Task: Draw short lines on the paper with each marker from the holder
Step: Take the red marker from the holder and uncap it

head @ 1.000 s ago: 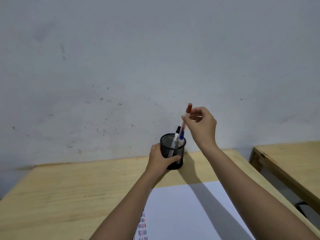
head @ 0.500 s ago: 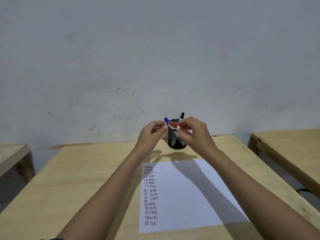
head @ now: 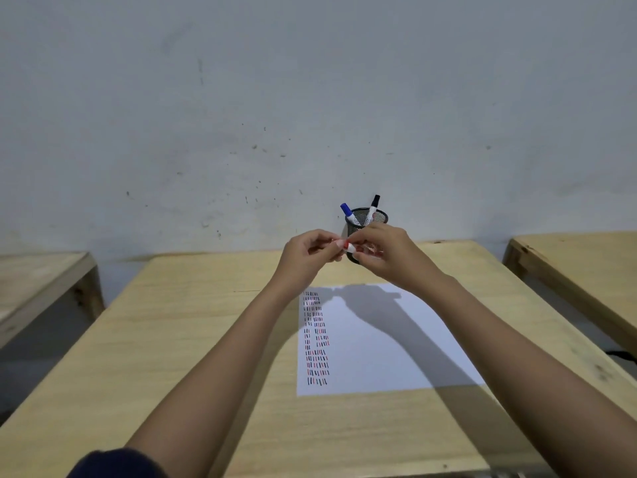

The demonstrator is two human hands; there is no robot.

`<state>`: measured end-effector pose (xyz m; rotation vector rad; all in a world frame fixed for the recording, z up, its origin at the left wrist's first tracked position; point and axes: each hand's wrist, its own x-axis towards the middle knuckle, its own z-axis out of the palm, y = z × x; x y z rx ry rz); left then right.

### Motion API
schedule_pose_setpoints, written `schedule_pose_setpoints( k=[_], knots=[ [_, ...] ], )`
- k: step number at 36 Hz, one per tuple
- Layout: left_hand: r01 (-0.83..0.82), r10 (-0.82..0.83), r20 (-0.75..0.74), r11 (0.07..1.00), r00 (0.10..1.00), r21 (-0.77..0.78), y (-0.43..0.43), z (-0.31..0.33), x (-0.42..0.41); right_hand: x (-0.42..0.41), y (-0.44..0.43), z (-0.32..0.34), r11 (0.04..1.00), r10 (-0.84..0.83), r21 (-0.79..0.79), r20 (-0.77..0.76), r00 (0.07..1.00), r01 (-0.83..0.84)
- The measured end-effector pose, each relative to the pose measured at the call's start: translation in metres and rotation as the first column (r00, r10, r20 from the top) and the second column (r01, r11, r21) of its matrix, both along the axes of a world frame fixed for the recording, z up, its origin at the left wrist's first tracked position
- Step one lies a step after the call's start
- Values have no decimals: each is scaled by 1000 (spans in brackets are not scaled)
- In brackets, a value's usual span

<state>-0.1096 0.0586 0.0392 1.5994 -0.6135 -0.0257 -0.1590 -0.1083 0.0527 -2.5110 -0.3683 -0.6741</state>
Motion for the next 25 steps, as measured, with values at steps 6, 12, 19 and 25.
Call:
schedule_pose_setpoints(
  k=[6, 12, 19, 25],
  knots=[
    [-21, 17, -58, 998, 998, -58, 15, 3, -1, -15, -7, 5, 927, 71, 376, -129, 989, -17],
    [-25, 2, -155, 989, 988, -144, 23, -7, -5, -23, -19, -1, 744, 101, 666, -190, 977, 52],
    [-96, 61, -197, 980, 978, -175, 7, -14, -15, -24, 8, -17, -27, 245, 995, -83, 966, 92],
    [-152, 137, -167, 985, 976, -83, 3, -17, -21, -20, 24, -28, -45, 284, 997, -55, 957, 70]
  ],
)
